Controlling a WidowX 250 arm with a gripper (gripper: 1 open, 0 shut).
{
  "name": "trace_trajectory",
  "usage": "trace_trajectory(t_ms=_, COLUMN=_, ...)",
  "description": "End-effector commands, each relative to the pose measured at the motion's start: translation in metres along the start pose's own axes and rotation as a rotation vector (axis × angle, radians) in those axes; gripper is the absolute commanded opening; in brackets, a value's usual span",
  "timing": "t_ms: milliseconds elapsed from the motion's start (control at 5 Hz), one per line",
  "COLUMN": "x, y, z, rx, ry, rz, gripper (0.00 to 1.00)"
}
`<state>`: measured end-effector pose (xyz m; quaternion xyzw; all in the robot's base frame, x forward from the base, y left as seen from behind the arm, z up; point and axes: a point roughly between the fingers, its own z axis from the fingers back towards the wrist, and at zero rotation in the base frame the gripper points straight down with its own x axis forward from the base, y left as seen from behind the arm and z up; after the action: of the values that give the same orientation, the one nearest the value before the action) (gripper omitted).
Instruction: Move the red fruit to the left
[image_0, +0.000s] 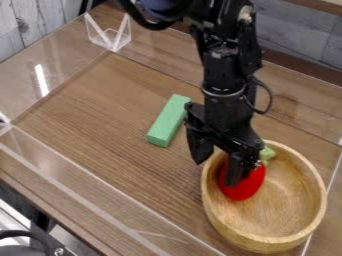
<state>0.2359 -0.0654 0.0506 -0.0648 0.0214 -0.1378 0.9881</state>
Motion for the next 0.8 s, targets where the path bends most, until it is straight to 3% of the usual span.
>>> trace_trajectory(t_ms=0, x=0.0122, y=0.0040, z=0.0104, rx=0.007, ry=-0.047, rz=0.006, gripper=1.00)
trace_trajectory(t_ms=600, x=0.0138, y=0.0063, z=0.0104, rx=0.017, ry=-0.045, rz=0.009, gripper=1.00)
